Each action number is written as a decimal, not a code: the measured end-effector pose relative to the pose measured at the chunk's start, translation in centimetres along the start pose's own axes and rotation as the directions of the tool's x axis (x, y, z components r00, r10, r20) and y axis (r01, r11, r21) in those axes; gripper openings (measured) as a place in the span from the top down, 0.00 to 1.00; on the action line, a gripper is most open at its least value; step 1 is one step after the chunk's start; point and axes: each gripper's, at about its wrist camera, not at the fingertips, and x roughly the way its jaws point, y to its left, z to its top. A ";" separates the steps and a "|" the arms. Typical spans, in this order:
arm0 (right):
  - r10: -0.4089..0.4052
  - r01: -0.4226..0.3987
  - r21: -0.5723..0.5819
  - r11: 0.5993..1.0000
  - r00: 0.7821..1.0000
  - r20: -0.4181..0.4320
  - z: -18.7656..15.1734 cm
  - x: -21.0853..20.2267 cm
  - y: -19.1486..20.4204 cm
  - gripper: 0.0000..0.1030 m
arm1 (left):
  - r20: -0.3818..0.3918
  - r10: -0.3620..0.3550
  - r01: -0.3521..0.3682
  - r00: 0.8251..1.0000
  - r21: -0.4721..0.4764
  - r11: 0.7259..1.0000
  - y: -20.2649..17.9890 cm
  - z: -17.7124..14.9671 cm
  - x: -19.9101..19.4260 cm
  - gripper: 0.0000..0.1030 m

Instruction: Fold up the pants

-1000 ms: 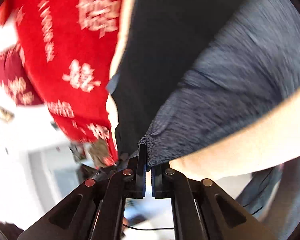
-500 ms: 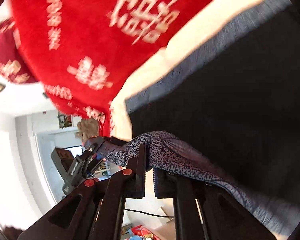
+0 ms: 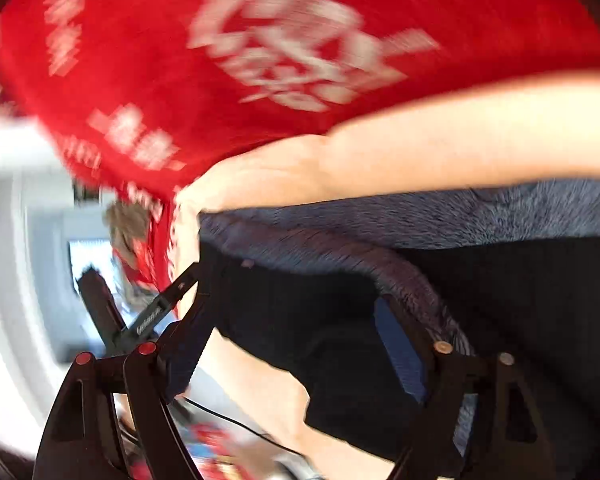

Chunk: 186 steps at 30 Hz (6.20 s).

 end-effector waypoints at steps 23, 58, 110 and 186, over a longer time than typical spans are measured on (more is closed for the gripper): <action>-0.018 -0.002 0.127 0.992 0.988 0.154 -8.2 -5.9 -6.6 0.49 | -0.152 0.014 0.033 0.988 0.298 0.954 -12.2 -5.4 0.0 0.25; -0.229 0.049 0.465 0.884 0.912 0.340 -31.9 -24.2 -19.6 0.94 | -0.520 -0.332 0.548 0.787 0.343 0.763 -35.8 -21.4 -2.2 0.71; -0.553 0.489 0.261 0.832 0.766 0.328 -3.9 -29.2 -24.5 0.66 | -0.096 -0.080 0.116 0.992 0.470 0.875 -39.9 -6.5 2.0 0.20; -0.339 0.319 0.122 0.940 0.915 0.219 -1.7 -4.5 -10.2 0.72 | -0.128 -0.090 0.136 0.988 0.406 0.904 -10.7 0.6 9.7 0.00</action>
